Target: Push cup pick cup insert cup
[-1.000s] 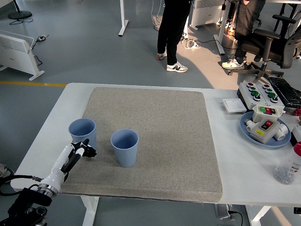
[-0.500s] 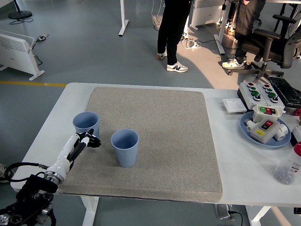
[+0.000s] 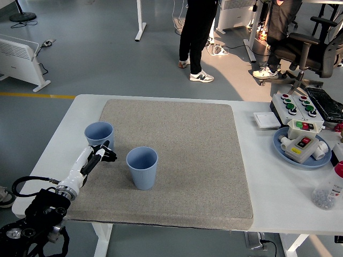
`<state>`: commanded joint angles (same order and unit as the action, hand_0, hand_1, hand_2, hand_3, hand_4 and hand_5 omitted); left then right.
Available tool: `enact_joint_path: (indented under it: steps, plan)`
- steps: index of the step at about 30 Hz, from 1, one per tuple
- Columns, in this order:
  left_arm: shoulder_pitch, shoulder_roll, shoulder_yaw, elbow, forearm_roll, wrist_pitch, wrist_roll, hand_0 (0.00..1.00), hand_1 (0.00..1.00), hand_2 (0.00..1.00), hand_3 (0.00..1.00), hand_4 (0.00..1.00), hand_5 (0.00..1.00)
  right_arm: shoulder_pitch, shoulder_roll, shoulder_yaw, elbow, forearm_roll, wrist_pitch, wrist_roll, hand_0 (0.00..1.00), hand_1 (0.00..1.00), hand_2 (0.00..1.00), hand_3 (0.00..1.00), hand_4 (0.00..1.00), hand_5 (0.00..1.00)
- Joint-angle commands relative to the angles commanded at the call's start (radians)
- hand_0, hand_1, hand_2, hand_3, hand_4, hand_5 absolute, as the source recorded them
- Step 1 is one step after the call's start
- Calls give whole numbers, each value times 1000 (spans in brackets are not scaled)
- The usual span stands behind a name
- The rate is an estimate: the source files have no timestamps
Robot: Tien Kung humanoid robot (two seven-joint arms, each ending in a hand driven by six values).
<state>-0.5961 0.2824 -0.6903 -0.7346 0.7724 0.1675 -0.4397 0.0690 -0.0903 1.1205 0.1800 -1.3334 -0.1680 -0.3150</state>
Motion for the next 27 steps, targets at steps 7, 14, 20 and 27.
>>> enact_joint_path:
  steps: [7, 14, 20, 27]
  plan:
    - [-35, -5, 38, 41, -32, -2, -9, 575, 499, 463, 402, 585, 998, 1, 0, -3, 0, -11, 2, 0, 527, 546, 566, 581, 74, 804]
    - [-67, -13, 89, 84, -70, -2, -19, 580, 501, 464, 401, 581, 998, 1, 1, -6, 0, -21, 4, 0, 527, 546, 566, 580, 74, 806]
    - [-93, -22, 120, 117, -105, 1, -28, 583, 501, 463, 401, 577, 998, 3, 2, -16, 0, -23, 6, 1, 527, 546, 566, 580, 73, 806]
    - [-110, -30, 145, 145, -134, 2, -33, 583, 501, 463, 401, 577, 998, 4, 2, -26, 0, -28, 8, 1, 527, 546, 566, 580, 73, 805]
